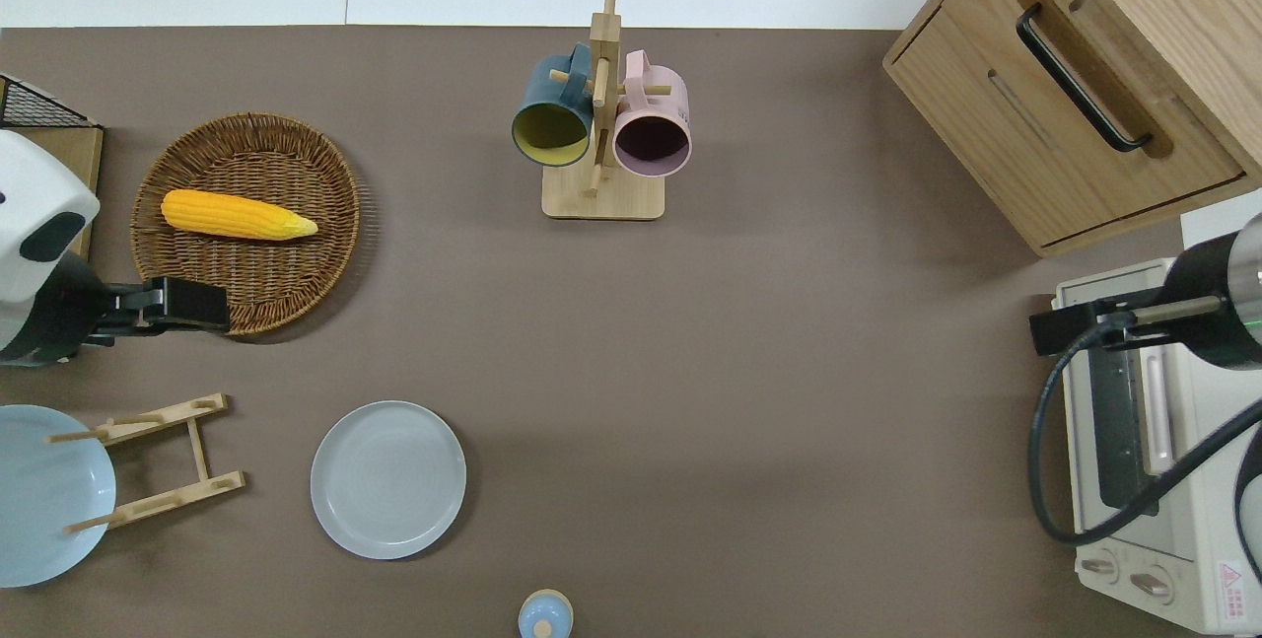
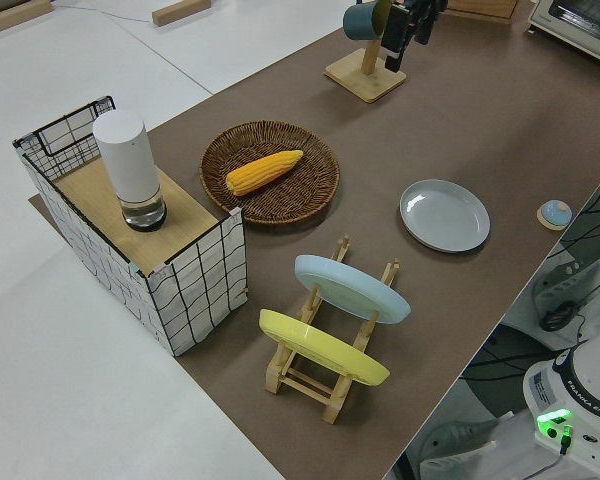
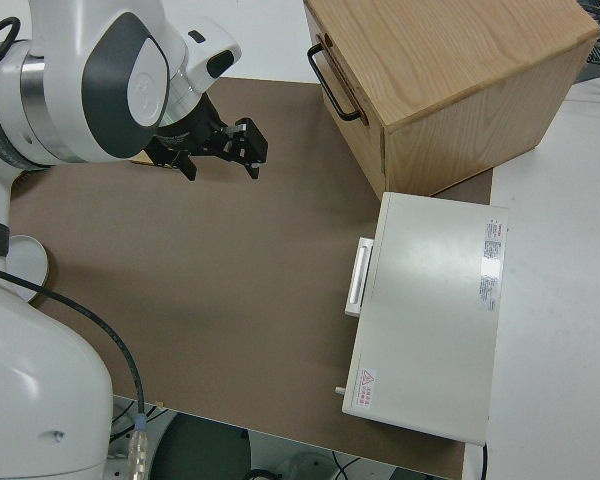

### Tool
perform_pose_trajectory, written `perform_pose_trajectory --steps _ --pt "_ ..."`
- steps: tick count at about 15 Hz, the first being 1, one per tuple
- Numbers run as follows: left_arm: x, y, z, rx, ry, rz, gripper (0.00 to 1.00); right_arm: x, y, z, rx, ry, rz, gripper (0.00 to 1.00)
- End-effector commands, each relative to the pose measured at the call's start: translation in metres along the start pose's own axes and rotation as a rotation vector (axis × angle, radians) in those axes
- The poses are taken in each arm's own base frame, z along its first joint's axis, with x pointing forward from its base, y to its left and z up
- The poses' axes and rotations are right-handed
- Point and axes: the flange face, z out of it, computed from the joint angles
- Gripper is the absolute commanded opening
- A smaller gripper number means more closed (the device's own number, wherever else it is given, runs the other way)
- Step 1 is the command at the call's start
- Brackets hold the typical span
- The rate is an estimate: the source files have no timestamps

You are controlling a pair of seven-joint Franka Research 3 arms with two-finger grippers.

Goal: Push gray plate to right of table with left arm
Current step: 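Move the left gripper down toward the edge of the gray plate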

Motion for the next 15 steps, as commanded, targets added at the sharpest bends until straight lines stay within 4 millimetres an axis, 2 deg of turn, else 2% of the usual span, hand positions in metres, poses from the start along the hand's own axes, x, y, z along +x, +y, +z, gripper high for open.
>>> perform_pose_trajectory --steps 1,11,15 --pt "-0.007 0.009 0.061 0.037 -0.124 0.052 1.00 -0.003 0.002 -0.001 0.001 -0.004 -0.011 0.996" --pt "-0.008 0.008 0.062 0.038 -0.128 0.048 1.00 -0.003 0.002 -0.001 0.000 -0.004 -0.011 0.996" --pt "-0.027 0.006 0.081 0.045 -0.163 0.045 1.00 -0.003 0.002 -0.001 0.000 -0.004 -0.011 0.996"
